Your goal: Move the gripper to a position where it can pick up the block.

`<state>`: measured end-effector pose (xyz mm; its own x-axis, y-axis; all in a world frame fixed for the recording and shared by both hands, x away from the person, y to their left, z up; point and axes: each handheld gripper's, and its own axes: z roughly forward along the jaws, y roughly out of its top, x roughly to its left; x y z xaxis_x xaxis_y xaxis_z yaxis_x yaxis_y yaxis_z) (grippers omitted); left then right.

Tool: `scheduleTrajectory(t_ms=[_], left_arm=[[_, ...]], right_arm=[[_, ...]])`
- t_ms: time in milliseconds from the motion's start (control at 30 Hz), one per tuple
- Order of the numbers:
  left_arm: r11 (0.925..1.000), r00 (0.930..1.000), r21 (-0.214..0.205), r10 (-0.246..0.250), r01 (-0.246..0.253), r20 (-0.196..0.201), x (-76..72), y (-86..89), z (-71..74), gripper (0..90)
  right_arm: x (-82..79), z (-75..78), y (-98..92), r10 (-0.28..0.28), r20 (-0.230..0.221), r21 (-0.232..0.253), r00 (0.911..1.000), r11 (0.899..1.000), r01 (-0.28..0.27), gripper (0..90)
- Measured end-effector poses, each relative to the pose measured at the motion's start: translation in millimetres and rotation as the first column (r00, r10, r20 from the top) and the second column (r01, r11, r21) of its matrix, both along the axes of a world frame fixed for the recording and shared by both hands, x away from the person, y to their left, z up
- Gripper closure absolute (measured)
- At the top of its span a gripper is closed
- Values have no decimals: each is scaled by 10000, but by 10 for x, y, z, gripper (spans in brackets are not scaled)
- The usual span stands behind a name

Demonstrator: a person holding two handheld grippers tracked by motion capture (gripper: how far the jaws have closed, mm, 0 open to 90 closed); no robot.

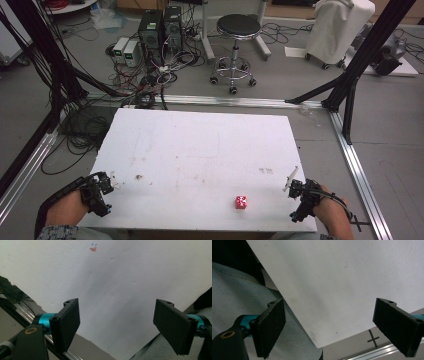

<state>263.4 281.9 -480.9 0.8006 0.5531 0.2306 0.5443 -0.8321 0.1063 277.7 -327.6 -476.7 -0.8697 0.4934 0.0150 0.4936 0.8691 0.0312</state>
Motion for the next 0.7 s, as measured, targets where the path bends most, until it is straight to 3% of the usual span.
scheduleTrajectory(t_ms=[533,700], left_arm=[[10000,10000,11,-5,5,61,3,-6,-2,217],[10000,10000,3,-42,42,48,4,-18,5,217]], right_arm=[[12,5,21,61,146,-131,9999,9999,-59,107],[27,18,53,171,457,-303,9988,9994,-157,107]])
